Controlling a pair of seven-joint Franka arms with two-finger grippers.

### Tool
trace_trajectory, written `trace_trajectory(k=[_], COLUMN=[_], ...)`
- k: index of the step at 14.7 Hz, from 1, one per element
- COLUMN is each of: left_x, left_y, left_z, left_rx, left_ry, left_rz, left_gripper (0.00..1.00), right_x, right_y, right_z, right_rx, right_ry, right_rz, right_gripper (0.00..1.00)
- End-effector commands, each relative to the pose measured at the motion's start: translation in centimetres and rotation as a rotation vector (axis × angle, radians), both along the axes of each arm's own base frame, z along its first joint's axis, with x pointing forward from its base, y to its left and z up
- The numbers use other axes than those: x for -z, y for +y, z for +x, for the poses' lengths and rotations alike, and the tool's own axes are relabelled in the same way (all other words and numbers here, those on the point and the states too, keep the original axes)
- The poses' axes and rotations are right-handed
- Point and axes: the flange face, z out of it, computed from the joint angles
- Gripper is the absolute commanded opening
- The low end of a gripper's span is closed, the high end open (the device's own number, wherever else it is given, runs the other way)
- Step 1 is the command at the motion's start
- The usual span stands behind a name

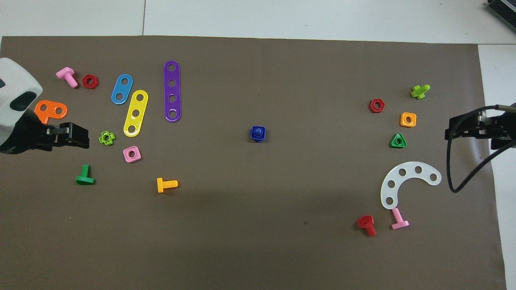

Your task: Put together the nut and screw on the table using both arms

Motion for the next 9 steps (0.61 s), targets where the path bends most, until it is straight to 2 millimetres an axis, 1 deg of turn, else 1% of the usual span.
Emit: trace_trajectory(k=[1, 4, 6, 9], left_x=[-0.4, -1.9, -2.4, -3.3], left_y=[0.6, -0.3, -0.6, -0.4], left_z=[-1.3, -1.7, -1.6, -1.1], left_rx=[0.009, 0.033, 0.042, 0.155], left_ry=[0.006, -0.023, -0.045, -0.065], left_rz=[0.066, 0.063, 0.061, 0.056], left_gripper=[0.79, 0.80, 0.86, 0.86], right_x=[-0.1, -0.1, -0.1, -0.1], right_y=[-0.2, -0.2, -0.2, -0.2], right_z=[-0.8, -0.8, -0.8, -0.8], right_rx=[-0.024, -0.024, -0.024, -0.024], right_ry=[-0.002, -0.002, -0.002, -0.002], right_rz=[0.006, 0.006, 0.006, 0.006], right_gripper=[1.00, 1.00, 1.00, 1.00])
